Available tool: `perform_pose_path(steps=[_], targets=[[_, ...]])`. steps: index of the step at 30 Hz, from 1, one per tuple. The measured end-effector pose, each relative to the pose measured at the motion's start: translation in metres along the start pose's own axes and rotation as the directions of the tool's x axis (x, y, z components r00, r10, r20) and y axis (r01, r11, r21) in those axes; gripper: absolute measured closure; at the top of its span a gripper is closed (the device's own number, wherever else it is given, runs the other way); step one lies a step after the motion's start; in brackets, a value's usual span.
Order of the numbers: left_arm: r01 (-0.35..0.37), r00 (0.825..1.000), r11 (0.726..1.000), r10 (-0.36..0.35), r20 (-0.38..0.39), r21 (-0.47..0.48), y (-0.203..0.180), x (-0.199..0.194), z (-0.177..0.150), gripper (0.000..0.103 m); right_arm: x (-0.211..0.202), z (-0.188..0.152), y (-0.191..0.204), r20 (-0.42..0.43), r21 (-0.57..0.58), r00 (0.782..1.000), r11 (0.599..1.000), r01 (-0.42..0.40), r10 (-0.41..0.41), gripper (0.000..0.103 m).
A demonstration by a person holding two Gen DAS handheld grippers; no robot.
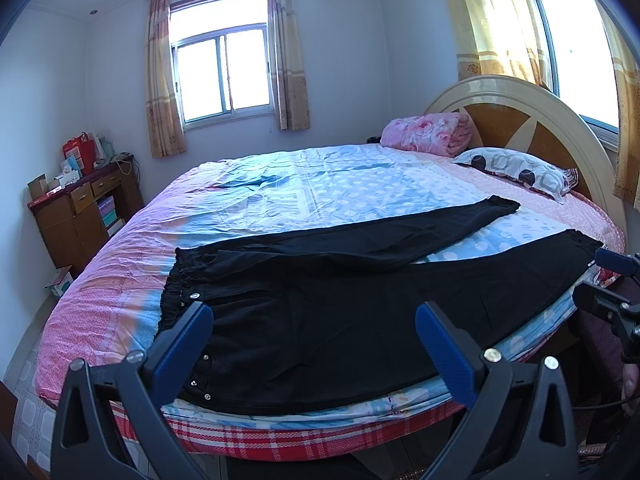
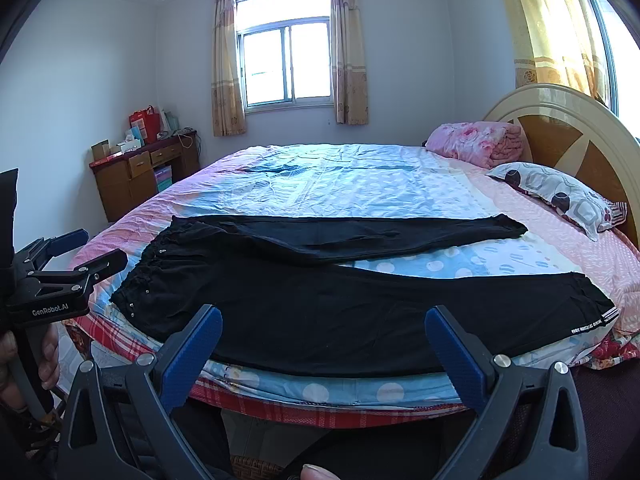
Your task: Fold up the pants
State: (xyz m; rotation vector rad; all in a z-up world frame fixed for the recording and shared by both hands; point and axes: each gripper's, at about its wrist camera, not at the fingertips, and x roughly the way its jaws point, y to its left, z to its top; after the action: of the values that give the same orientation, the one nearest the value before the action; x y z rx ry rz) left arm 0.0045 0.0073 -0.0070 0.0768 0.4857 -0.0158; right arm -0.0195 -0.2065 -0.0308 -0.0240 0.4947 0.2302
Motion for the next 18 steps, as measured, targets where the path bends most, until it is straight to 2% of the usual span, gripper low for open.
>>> perform_pose_path(steps=[18], targets=[[-0.003,1.000,1.000,0.003,-0.007,-0.005,0.0007,0.0021,-0.0019,0.000,0.0021,-0.0011,0.0015,-0.007,-0.004,1.000,1.000,0.000,0.000,0.001]])
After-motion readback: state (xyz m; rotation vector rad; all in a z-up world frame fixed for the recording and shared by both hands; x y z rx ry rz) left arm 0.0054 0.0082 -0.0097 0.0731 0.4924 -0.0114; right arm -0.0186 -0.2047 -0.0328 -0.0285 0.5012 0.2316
